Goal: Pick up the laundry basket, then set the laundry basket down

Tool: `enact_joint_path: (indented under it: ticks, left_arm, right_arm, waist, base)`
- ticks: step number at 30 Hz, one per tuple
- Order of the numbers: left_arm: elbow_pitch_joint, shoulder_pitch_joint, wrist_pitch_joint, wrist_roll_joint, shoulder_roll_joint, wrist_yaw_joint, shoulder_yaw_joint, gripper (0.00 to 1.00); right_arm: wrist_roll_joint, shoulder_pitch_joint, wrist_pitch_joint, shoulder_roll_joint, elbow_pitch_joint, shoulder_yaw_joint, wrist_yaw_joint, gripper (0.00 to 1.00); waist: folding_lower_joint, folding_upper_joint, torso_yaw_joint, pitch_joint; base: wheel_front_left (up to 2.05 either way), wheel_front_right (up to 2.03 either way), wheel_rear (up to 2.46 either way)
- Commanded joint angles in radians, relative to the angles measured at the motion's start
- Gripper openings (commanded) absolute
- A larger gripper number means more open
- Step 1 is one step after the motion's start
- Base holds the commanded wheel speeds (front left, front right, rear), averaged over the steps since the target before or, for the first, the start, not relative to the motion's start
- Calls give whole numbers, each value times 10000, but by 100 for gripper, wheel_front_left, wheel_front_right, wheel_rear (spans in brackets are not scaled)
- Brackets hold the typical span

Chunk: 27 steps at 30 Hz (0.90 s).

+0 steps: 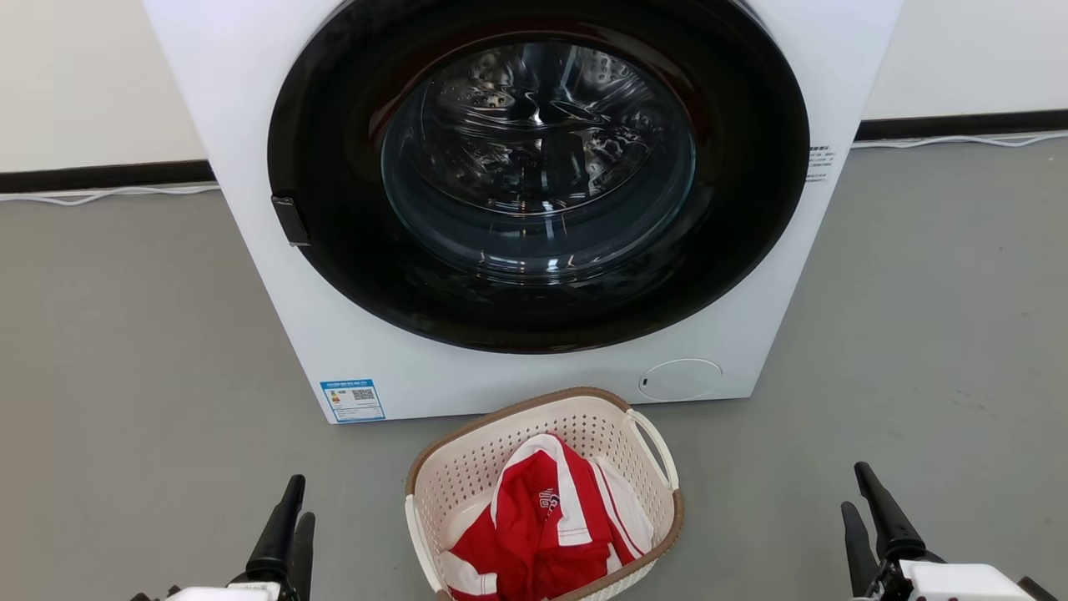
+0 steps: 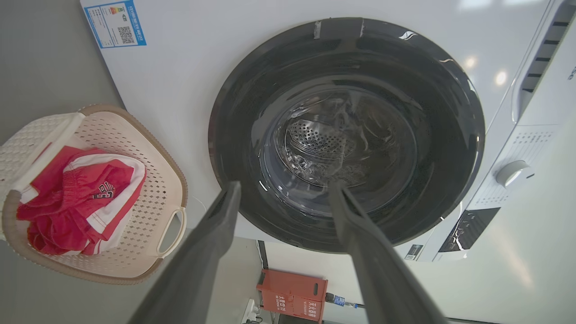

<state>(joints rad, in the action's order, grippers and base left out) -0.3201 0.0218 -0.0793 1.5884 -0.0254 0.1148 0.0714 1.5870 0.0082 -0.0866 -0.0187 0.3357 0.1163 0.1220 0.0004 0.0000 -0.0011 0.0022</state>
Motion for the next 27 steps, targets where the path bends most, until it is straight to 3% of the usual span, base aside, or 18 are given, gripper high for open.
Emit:
enact_joint_path:
  ticks: [1,15,27]
  left_arm:
    - [398,-259,90,-242,-55,-33,-1,100]
    - [995,-206,472,-1959,-77,-383,-210,100]
    - [1476,-137,823,-4414,-110,-808,-429,100]
  right_arm:
    - [-212,-318,162,-84,-322,-93,15,100]
    - [-1865,-342,543,-110,-774,-232,23,100]
    - [-3630,-296,895,-135,-1095,-437,31,100]
  waist:
    - [-3,0,-2,11]
    - [-4,0,-13,33]
    - [-4,0,-35,45]
  base:
    - [0,0,0]
    - [0,0,0]
    - [0,0,0]
